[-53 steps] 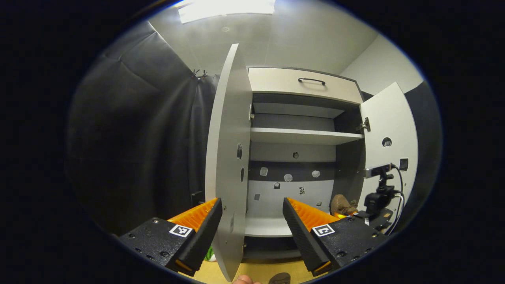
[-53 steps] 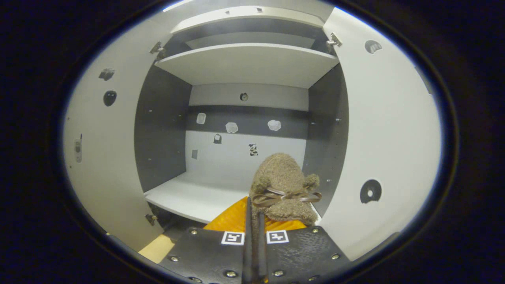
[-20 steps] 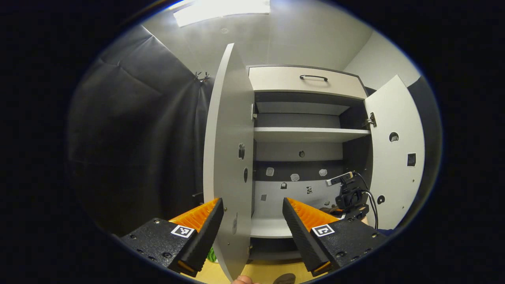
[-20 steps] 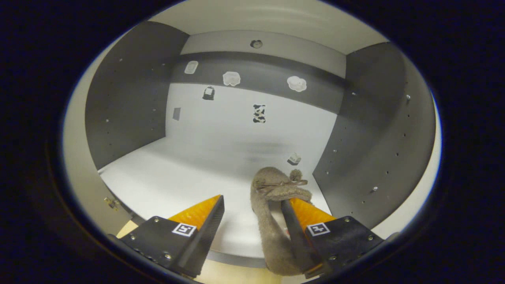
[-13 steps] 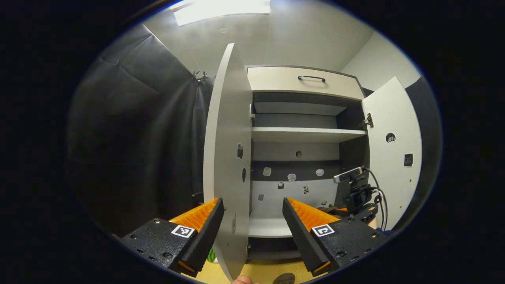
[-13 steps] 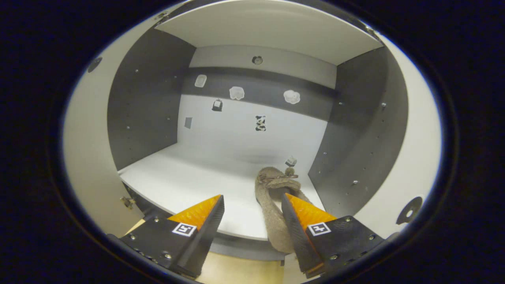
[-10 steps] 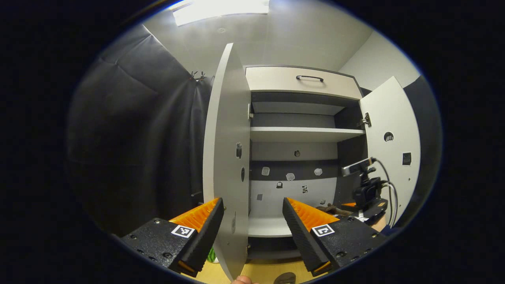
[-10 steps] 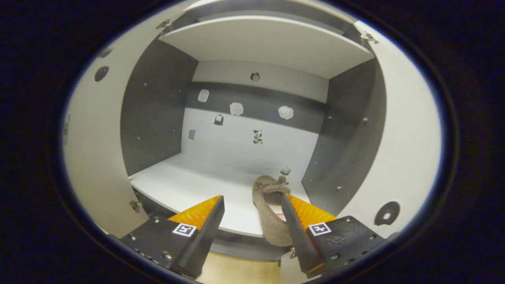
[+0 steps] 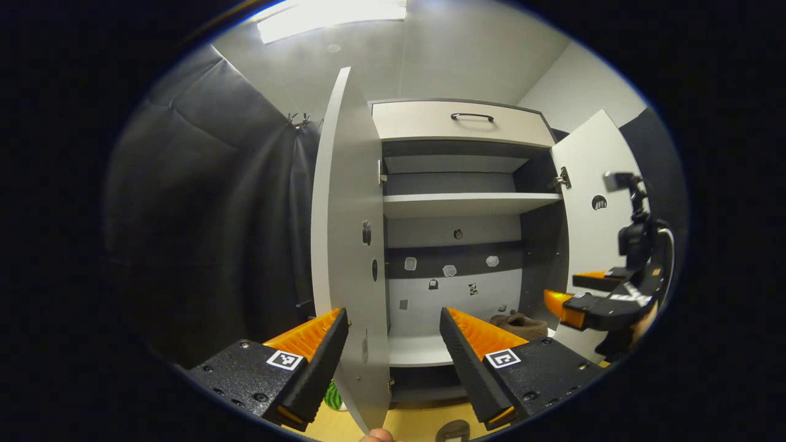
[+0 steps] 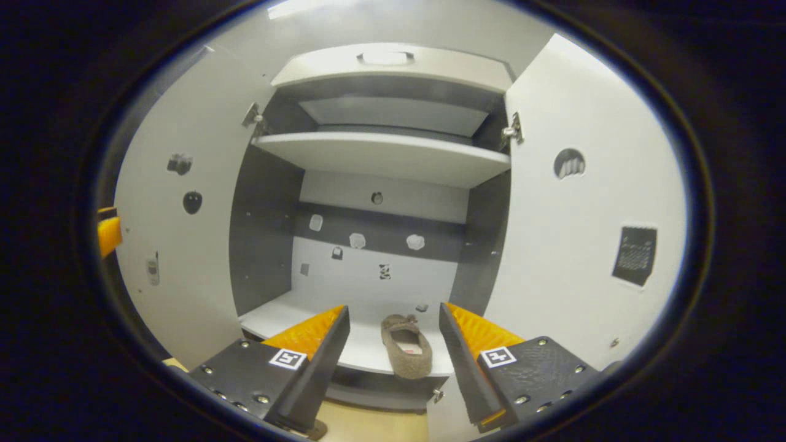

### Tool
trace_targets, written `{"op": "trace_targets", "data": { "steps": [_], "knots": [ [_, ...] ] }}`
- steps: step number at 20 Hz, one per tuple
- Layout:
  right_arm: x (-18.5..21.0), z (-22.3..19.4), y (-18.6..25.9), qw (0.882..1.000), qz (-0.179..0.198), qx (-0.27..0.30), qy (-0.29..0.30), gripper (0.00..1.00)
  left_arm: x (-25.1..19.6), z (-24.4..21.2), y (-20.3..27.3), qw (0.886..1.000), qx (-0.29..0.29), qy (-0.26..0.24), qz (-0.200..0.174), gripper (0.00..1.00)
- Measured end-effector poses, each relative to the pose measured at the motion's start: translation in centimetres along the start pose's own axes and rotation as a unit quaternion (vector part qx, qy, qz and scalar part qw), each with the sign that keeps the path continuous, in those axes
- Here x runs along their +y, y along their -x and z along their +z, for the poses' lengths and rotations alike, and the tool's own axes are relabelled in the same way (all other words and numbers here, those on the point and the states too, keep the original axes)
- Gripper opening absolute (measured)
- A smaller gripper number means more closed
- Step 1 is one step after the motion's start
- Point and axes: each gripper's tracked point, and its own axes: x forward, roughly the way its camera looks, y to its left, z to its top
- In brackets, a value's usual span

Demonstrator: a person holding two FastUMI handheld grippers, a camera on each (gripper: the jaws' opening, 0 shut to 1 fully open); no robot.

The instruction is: Grab one shoe with the right hand and put it into the shoe cabinet, grab the other shoe with the left hand and put it into the shoe cabinet; then close the right door with the right hand and the left door with the left hand.

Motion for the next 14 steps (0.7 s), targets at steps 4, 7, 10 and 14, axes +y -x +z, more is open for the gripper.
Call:
{"op": "trace_targets", "data": {
  "steps": [4,7,10,14],
  "knots": [
    [-1.4,3.3,3.7,0.999,-0.013,-0.042,0.005,0.88,-0.2,-0.3,0.0,1.000,0.005,-0.011,0.008,0.93],
    [-1.6,5.0,5.7,0.998,-0.012,-0.059,-0.013,0.88,-1.5,-0.8,0.6,1.000,0.009,-0.005,-0.008,0.93],
    [-2.7,6.5,7.1,0.996,-0.022,-0.079,-0.031,0.89,-2.8,-2.5,0.4,0.999,0.025,0.006,-0.025,0.93],
    [-4.0,7.7,8.9,0.993,-0.041,-0.101,-0.037,0.89,-4.8,-8.5,-0.1,0.995,0.084,0.010,-0.048,0.93]
  ]
}}
